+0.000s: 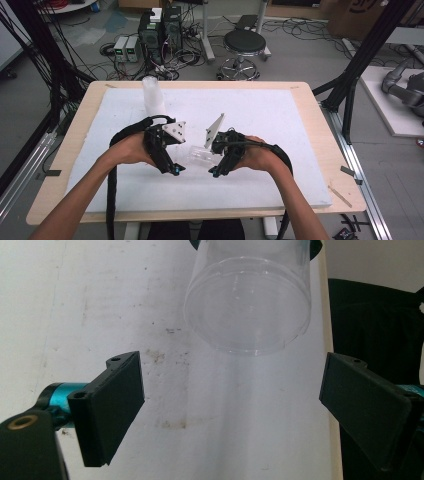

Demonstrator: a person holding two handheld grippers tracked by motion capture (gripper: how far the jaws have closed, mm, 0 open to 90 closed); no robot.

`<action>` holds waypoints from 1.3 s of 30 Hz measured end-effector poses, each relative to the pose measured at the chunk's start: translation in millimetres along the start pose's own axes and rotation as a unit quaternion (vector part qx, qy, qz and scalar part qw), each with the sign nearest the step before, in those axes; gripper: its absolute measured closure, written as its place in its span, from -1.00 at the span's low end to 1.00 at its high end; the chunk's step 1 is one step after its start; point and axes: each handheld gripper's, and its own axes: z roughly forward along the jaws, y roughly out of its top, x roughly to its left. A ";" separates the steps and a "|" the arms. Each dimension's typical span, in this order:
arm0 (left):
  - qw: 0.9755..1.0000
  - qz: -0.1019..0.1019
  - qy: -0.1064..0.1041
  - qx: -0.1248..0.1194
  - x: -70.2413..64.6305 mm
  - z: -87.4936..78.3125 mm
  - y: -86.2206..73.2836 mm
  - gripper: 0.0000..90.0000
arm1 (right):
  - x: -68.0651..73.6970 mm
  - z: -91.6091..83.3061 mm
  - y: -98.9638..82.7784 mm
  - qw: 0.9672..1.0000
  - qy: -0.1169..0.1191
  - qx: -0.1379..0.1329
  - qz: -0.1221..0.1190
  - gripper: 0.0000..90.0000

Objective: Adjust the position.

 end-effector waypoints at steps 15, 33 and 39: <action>1.000 0.008 -0.021 0.004 2.5 18.4 9.3 -0.58 | -0.4 7.1 3.9 1.000 0.012 0.018 -0.006 -0.26; 0.999 0.012 -0.039 -0.010 3.0 23.5 8.9 -0.22 | -0.7 9.7 5.4 1.000 0.012 0.020 -0.006 -0.26; 0.999 0.006 -0.041 -0.011 4.9 24.6 8.5 -0.22 | -2.0 10.9 5.4 1.000 0.014 0.020 -0.006 -0.26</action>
